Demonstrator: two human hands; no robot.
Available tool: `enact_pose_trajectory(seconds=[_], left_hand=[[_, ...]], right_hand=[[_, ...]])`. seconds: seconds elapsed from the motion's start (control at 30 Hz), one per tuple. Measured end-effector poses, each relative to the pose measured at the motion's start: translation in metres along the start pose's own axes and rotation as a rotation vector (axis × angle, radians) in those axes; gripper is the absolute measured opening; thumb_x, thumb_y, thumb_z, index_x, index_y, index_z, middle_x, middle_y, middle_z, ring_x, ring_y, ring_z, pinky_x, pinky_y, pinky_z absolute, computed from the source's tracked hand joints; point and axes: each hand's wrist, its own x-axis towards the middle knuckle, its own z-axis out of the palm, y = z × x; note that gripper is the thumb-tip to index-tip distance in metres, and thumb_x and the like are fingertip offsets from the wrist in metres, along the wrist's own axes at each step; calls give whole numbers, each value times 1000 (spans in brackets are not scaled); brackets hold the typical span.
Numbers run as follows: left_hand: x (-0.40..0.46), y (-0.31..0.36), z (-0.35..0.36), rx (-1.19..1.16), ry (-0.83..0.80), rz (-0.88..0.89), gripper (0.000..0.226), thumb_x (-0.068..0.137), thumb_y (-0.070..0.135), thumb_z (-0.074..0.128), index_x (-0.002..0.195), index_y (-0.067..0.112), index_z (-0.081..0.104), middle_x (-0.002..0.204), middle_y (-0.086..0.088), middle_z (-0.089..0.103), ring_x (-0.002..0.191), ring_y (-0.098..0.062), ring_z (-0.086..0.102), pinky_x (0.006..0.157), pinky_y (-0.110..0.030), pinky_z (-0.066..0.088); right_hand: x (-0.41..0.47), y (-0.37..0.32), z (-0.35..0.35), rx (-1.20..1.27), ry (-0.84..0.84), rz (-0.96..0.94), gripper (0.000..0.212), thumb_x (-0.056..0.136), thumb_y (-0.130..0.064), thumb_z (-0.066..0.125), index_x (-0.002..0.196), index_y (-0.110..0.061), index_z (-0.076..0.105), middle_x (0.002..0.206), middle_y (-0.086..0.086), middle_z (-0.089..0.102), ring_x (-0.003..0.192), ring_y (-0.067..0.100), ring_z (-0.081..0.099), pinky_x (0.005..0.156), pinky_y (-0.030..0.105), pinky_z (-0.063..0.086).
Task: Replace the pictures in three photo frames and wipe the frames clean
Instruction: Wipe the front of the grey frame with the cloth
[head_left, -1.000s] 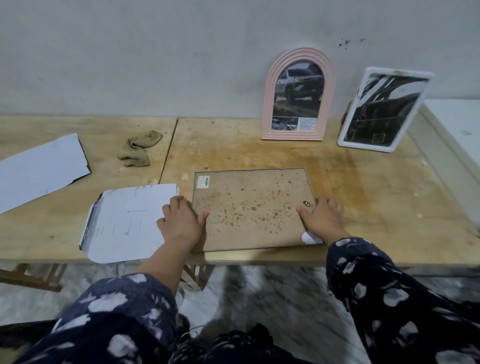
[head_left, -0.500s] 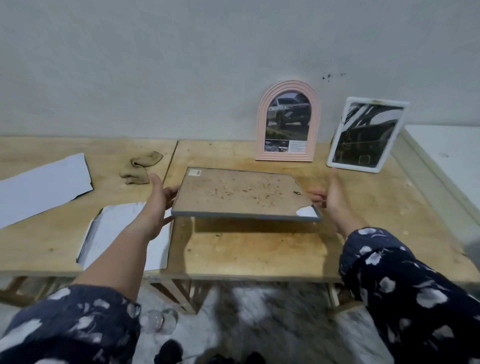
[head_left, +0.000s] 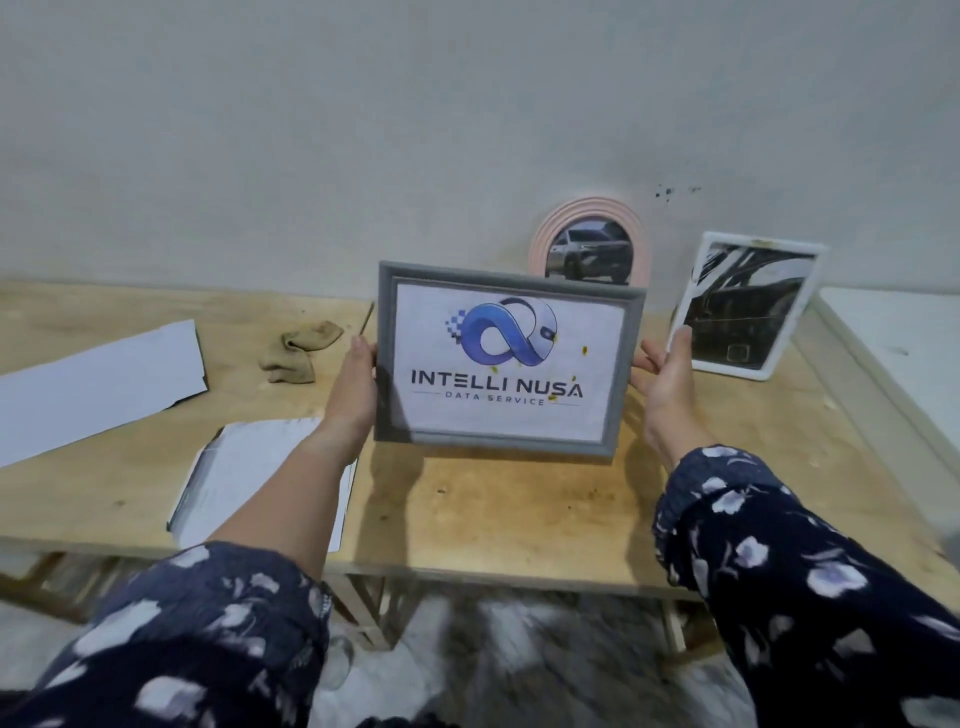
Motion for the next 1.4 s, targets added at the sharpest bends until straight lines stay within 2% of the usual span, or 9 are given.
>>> enact_pose_trajectory(seconds=[0.07, 0.17, 0.3, 0.47, 0.73, 0.9, 1.13, 1.3, 1.4], left_hand=[[7, -16, -2, 70, -10, -71, 65, 92, 69, 13, 119, 30, 56, 119, 8, 59, 111, -14, 52, 98, -38, 36], [21, -43, -3, 185, -3, -169, 88, 74, 84, 13, 130, 29, 52, 133, 4, 56, 119, -20, 51, 106, -47, 37], [31, -57, 3, 326, 24, -229, 64, 98, 61, 14, 125, 18, 53, 122, -3, 53, 113, -25, 49, 101, -42, 39], [54, -73, 3, 555, -5, -235, 71, 95, 64, 15, 122, 15, 58, 127, -18, 53, 117, -38, 49, 104, -53, 39], [85, -81, 6, 914, -100, -220, 75, 97, 59, 7, 131, 11, 53, 137, -17, 48, 130, -38, 34, 106, -49, 26], [94, -76, -12, 980, -35, -108, 51, 100, 49, 26, 130, 16, 52, 138, -10, 46, 129, -32, 34, 100, -46, 32], [129, -77, -92, 1065, 163, -114, 58, 89, 38, 58, 136, 10, 37, 145, -12, 33, 135, -30, 28, 108, -46, 29], [153, -77, -135, 1170, 41, -219, 101, 81, 50, 65, 153, 13, 4, 161, 0, 1, 148, -18, 1, 117, -48, 12], [157, -81, -149, 1210, -43, -275, 104, 79, 55, 66, 153, 14, 5, 161, 2, 1, 148, -20, 3, 116, -48, 19]], right_hand=[[2, 12, 3, -43, 33, 16, 68, 98, -59, 20, 137, -10, 47, 114, 3, 62, 89, 11, 60, 65, 25, 40], [5, 28, 9, -77, 83, 71, 71, 92, -66, 28, 134, -13, 49, 115, 4, 61, 86, 13, 60, 69, 30, 45], [16, 45, 16, -225, 196, 117, 69, 87, -69, 35, 122, -13, 56, 110, 1, 57, 98, 22, 56, 89, 39, 44], [27, 57, 24, -401, 182, 100, 46, 91, -59, 38, 103, -21, 60, 108, 3, 61, 91, 23, 57, 80, 36, 41], [45, 81, 32, -597, 215, 136, 58, 90, -63, 38, 121, -16, 53, 113, 3, 56, 106, 26, 52, 86, 34, 36], [49, 81, 66, -1097, 330, 11, 51, 87, -36, 52, 129, -7, 47, 131, 16, 49, 124, 36, 39, 101, 43, 33], [47, 106, 169, -1421, -104, -381, 42, 84, -23, 53, 124, -11, 53, 128, 12, 45, 124, 30, 35, 101, 37, 28], [36, 119, 254, -1415, -457, -562, 46, 86, -22, 49, 132, -19, 50, 135, 8, 43, 128, 27, 32, 107, 38, 25], [31, 130, 308, -1394, -679, -577, 40, 89, -21, 47, 129, -21, 54, 132, 4, 49, 125, 25, 38, 103, 38, 34]])
